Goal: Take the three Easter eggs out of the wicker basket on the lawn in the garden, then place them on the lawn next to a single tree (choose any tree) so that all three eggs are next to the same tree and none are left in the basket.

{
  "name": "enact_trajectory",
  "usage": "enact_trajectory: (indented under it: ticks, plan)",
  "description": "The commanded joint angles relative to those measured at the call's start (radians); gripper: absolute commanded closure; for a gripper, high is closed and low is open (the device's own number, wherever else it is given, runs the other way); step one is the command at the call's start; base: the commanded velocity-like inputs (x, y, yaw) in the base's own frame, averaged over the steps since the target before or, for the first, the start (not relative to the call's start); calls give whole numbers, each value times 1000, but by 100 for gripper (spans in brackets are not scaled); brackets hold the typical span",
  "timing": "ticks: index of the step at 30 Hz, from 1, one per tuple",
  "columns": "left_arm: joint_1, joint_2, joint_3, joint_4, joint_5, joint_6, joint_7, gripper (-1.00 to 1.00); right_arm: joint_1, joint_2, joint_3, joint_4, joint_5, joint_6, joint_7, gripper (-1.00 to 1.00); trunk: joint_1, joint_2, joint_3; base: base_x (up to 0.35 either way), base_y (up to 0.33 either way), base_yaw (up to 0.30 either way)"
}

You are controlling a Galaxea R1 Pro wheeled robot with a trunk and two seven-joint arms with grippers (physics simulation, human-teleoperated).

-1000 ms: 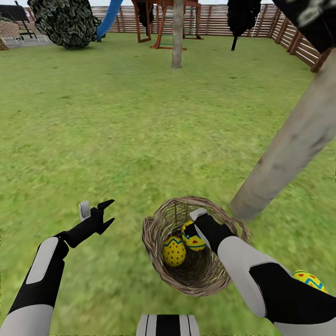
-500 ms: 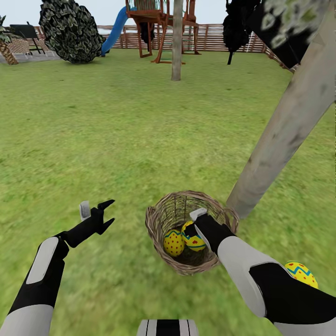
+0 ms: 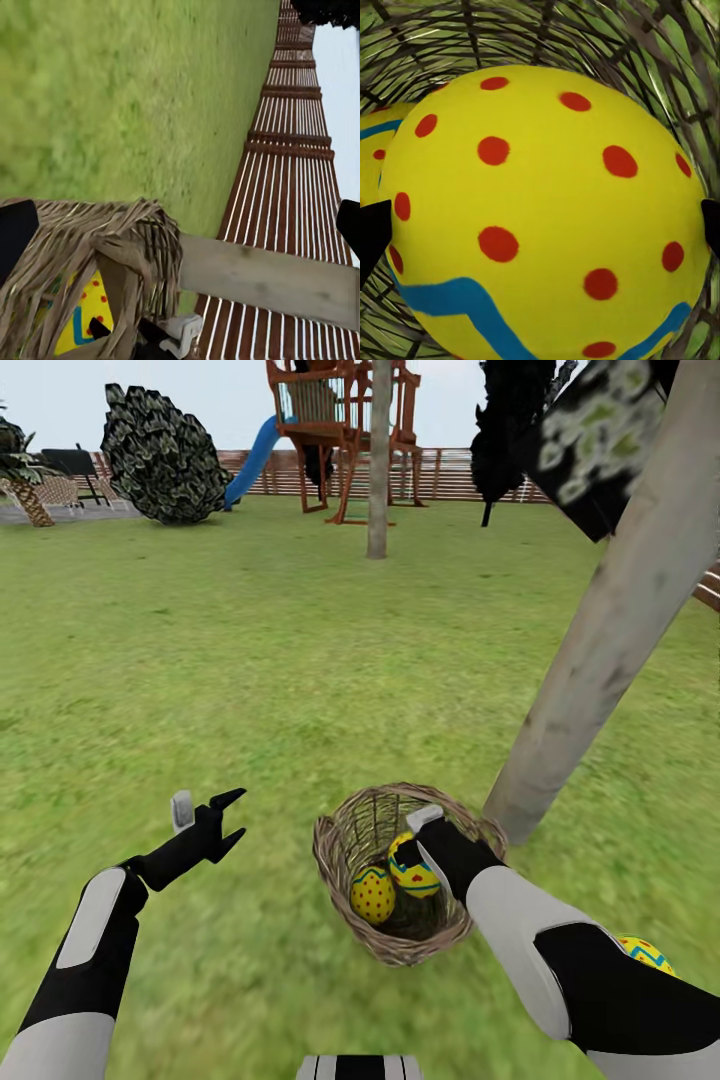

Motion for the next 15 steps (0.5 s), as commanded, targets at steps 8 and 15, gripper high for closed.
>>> enact_trajectory:
  ticks: [8, 15]
  plan:
    - [-1, 1, 1, 0, 10, 6, 10, -100, 0, -2, -1, -4, 6, 7, 132, 100, -4, 2, 30, 0, 0, 0]
    - [-1, 0, 1, 2, 10, 6, 10, -100, 0, -4, -3, -7, 6, 9, 136, 100, -7, 3, 57, 0, 0, 0]
